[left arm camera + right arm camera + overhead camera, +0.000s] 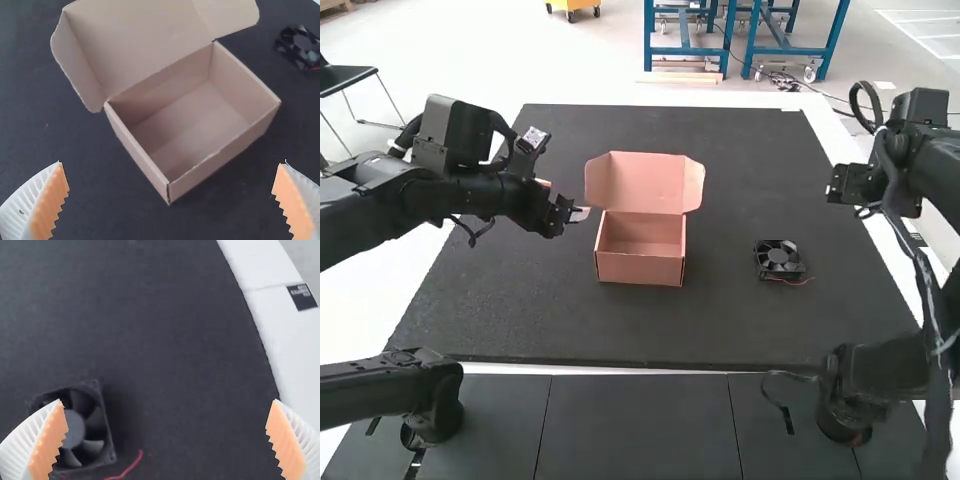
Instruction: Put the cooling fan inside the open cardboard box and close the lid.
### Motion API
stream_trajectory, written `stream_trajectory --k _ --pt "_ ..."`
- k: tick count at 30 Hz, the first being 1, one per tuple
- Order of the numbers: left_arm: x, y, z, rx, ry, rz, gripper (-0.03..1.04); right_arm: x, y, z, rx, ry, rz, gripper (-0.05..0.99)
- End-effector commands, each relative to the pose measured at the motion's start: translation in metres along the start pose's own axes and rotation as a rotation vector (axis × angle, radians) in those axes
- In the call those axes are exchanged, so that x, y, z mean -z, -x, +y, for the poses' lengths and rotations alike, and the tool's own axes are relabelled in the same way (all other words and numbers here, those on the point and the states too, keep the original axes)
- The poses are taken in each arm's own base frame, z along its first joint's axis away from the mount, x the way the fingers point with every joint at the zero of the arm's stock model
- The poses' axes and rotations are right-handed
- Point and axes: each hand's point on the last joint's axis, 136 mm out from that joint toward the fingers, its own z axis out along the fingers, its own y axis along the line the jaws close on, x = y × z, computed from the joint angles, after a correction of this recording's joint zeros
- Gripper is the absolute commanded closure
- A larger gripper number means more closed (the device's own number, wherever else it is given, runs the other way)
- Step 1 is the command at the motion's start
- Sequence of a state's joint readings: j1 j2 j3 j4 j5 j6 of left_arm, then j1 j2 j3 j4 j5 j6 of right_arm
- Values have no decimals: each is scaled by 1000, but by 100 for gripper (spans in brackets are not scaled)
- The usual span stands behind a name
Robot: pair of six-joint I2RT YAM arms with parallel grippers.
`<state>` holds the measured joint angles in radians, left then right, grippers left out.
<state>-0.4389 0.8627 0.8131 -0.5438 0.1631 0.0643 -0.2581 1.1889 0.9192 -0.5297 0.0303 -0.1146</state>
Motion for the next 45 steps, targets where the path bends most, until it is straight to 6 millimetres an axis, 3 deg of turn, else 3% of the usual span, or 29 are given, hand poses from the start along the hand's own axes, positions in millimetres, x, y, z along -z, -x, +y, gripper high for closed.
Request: stream_trajectory --k 1,9,17,26,34,45 --pt "10 4 9 -5 48 -24 5 -14 -13 -4 70 25 66 3" --pt "14 11 24 28 72 -61 5 -36 -61 22 171 104 280 3" --pt "13 11 31 51 71 -68 5 -54 -78 44 165 140 351 3" --pt "14 17 42 80 97 -78 5 -79 -73 49 152 122 310 3" --pt "17 20 42 85 98 -81 5 -95 -58 38 141 57 253 3" --pt "18 20 42 98 97 -79 5 -122 -61 35 150 36 324 3"
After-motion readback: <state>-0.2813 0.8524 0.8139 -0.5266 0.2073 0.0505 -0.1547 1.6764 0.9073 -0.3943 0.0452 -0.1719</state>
